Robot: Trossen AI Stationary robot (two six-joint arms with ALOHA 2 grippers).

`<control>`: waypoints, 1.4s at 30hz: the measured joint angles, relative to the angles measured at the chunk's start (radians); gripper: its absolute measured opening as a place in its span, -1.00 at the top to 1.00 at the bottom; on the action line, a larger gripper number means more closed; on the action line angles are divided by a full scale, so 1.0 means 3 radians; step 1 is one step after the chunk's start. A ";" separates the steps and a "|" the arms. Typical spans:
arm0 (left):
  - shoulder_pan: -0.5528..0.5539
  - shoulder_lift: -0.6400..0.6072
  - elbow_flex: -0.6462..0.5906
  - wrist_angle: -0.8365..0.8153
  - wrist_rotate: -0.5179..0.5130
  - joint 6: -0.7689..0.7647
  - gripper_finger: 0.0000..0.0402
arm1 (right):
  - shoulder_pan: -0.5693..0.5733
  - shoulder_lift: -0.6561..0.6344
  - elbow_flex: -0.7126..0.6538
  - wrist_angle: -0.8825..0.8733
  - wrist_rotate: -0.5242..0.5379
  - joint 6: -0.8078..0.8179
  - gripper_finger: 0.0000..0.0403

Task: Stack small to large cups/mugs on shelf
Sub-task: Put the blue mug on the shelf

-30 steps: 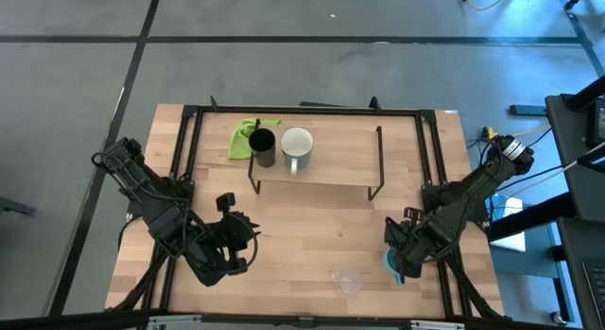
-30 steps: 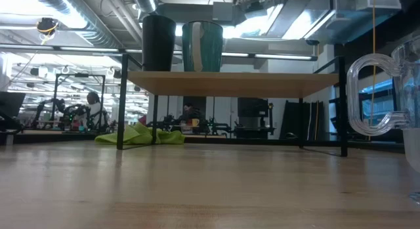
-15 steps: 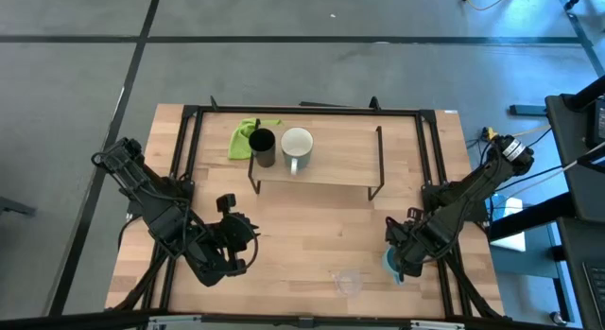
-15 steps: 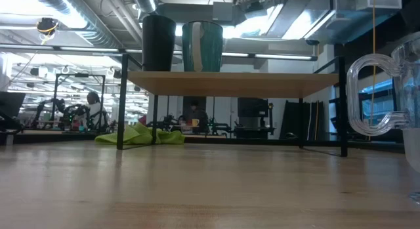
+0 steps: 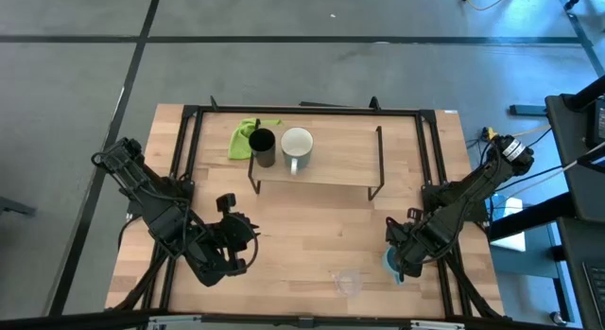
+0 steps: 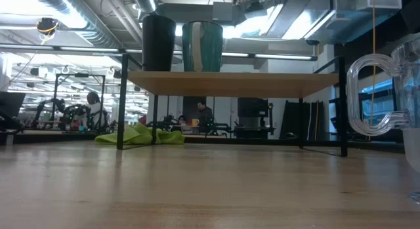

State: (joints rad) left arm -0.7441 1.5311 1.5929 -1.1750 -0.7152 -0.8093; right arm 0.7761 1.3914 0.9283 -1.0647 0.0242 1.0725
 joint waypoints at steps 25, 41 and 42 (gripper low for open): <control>0.0000 0.0000 0.0000 -0.0005 -0.0002 0.0000 0.71 | -0.0003 0.0000 0.0013 0.0178 -0.0011 0.0024 0.87; 0.0001 0.0000 0.0000 -0.0004 -0.0105 0.0001 0.71 | -0.0204 0.0005 0.0757 -0.0352 0.0034 -0.0119 0.84; 0.0001 0.0000 0.0000 -0.0004 -0.0110 0.0001 0.71 | -0.0244 0.0005 0.0820 -0.0434 0.0038 -0.0197 0.84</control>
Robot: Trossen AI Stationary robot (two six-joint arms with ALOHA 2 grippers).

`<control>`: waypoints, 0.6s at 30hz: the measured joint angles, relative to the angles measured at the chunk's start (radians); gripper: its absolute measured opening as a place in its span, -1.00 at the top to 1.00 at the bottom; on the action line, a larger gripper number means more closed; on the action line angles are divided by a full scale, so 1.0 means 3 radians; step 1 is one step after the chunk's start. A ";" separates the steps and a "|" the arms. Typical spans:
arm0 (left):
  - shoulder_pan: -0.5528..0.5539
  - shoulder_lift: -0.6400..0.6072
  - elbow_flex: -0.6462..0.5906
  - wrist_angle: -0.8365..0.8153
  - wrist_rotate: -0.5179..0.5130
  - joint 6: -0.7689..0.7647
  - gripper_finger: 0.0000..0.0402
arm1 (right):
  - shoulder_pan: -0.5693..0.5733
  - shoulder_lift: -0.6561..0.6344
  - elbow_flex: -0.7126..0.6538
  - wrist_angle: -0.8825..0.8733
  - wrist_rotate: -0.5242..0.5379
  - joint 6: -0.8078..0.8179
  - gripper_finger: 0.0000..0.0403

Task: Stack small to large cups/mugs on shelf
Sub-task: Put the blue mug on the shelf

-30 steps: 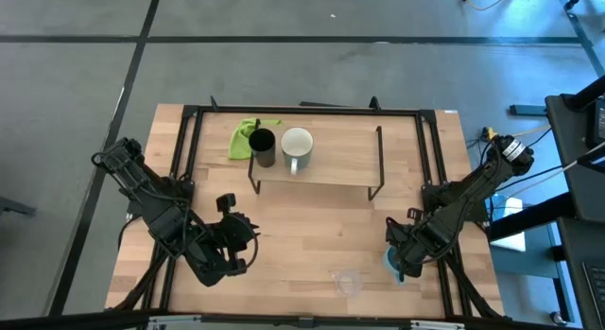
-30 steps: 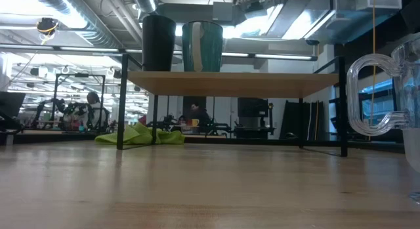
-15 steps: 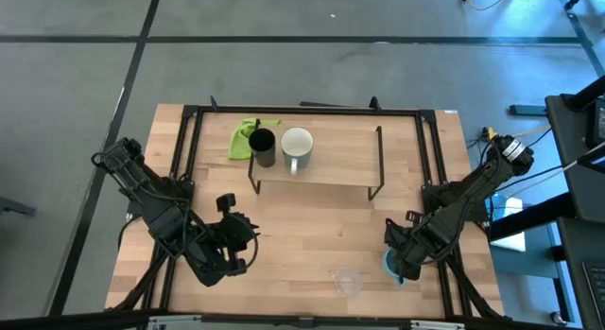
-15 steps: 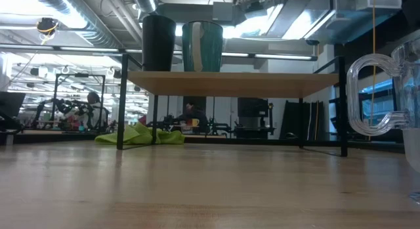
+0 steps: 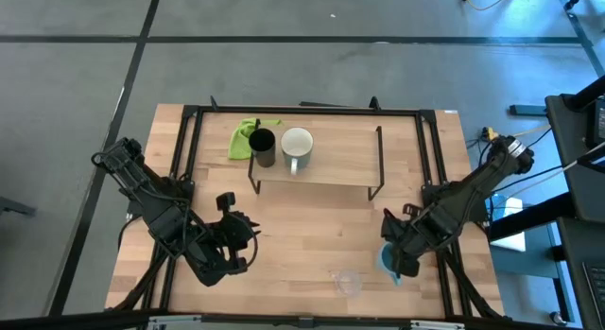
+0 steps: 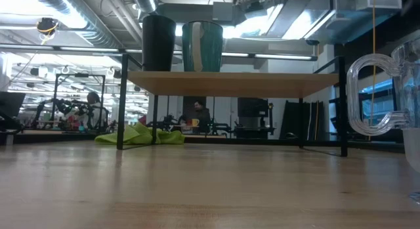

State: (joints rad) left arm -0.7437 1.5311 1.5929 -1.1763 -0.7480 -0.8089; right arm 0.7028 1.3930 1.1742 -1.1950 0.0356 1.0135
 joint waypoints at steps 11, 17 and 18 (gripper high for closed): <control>0.0000 0.0000 0.0000 0.0010 -0.0007 -0.0026 0.71 | -0.0465 0.0065 0.0724 -0.0580 0.0358 -0.0889 0.86; 0.0000 0.0000 0.0000 0.0011 -0.0007 -0.0067 0.71 | -0.0729 0.0357 0.1129 -0.0767 0.0353 -0.1498 0.85; 0.0000 0.0000 0.0000 0.0010 -0.0007 -0.0067 0.71 | -0.0779 0.0414 0.1199 -0.0799 0.0348 -0.1598 0.85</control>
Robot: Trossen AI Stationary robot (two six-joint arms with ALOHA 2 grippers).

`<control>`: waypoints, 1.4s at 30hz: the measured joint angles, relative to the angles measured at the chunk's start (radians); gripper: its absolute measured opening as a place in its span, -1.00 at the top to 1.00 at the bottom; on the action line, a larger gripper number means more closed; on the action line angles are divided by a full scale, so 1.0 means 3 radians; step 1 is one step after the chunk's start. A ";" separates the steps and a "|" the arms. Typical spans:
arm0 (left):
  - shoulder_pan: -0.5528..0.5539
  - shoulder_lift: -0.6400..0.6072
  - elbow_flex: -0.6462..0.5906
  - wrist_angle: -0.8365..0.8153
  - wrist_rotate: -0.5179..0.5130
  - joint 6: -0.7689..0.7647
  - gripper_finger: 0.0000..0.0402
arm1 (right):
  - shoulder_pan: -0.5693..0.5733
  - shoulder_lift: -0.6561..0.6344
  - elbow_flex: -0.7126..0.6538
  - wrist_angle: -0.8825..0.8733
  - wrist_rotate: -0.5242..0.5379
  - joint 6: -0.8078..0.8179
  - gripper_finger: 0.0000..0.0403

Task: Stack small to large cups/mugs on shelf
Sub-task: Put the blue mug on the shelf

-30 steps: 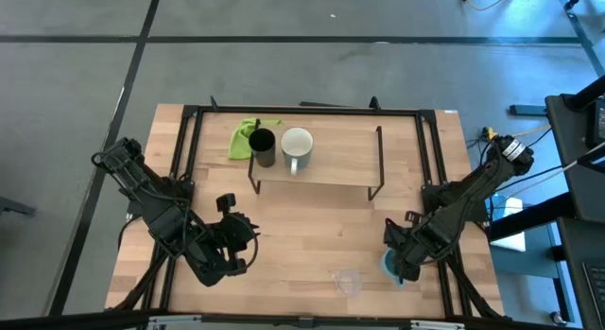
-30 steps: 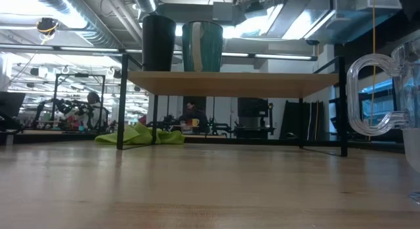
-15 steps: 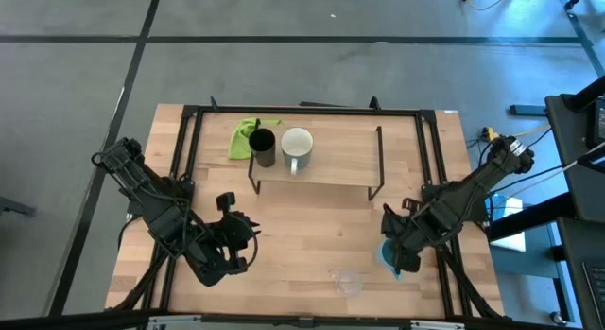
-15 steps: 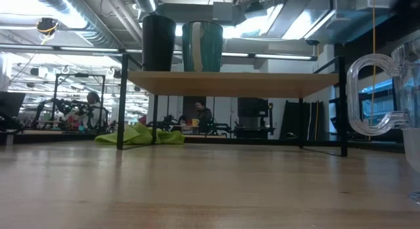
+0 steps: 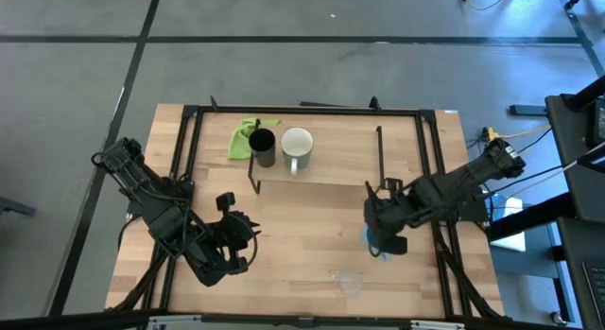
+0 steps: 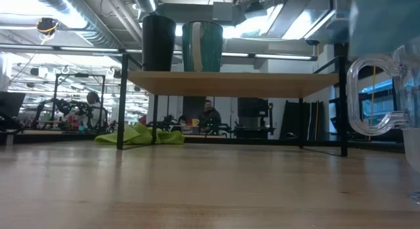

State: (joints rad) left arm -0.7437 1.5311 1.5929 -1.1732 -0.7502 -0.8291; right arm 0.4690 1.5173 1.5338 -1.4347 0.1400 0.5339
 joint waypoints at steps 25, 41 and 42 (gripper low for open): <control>0.0000 0.0000 0.0000 0.0032 0.0000 -0.0031 0.71 | -0.1459 0.0600 0.1446 -0.0453 0.0373 -0.0971 0.86; 0.0076 0.0000 0.0000 0.0055 -0.0071 -0.0023 0.71 | -0.2144 0.0840 0.1448 -0.0265 -0.0033 -0.1386 0.87; 0.0083 0.0000 0.0000 0.0055 -0.0062 -0.0023 0.71 | -0.2143 0.0881 0.1447 -0.0262 -0.0036 -0.1413 0.87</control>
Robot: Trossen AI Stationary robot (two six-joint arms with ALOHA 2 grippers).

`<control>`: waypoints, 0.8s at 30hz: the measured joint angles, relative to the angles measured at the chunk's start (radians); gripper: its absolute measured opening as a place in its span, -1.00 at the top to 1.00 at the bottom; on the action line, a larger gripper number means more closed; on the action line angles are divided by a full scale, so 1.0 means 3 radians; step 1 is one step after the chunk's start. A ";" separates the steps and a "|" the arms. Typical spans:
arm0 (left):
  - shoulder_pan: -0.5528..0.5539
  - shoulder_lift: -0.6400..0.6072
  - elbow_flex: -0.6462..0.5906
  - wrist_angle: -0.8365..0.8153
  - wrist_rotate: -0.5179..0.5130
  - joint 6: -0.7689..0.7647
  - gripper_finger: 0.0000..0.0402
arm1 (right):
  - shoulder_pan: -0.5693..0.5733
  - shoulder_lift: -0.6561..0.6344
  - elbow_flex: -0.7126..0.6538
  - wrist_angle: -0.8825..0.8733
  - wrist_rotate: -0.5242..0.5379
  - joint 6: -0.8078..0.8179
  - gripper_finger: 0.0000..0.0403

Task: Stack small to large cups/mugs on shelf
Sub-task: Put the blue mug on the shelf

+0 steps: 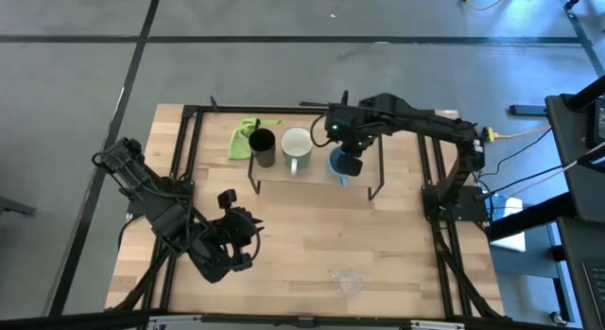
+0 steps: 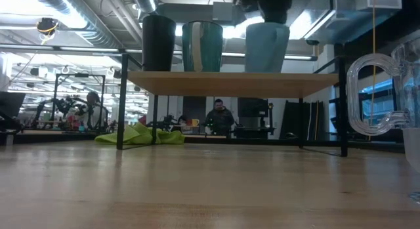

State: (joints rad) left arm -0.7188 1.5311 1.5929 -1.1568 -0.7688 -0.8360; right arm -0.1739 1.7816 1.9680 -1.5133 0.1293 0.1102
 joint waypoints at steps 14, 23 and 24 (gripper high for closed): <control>0.0002 0.0000 0.0000 0.0029 0.0015 -0.0070 0.71 | -0.0181 0.0096 0.0104 0.0219 -0.0257 -0.0056 0.85; 0.0002 0.0000 0.0000 0.0075 0.0015 -0.0071 0.71 | -0.0227 0.0094 0.0188 0.0209 -0.0273 -0.0059 0.87; 0.0002 0.0000 0.0000 0.0075 0.0015 -0.0071 0.71 | -0.0227 0.0096 0.0188 0.0210 -0.0273 -0.0059 0.87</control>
State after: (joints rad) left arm -0.7181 1.5311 1.5929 -1.1343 -0.7643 -0.8574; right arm -0.2420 1.8103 2.0243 -1.4502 0.0475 0.0925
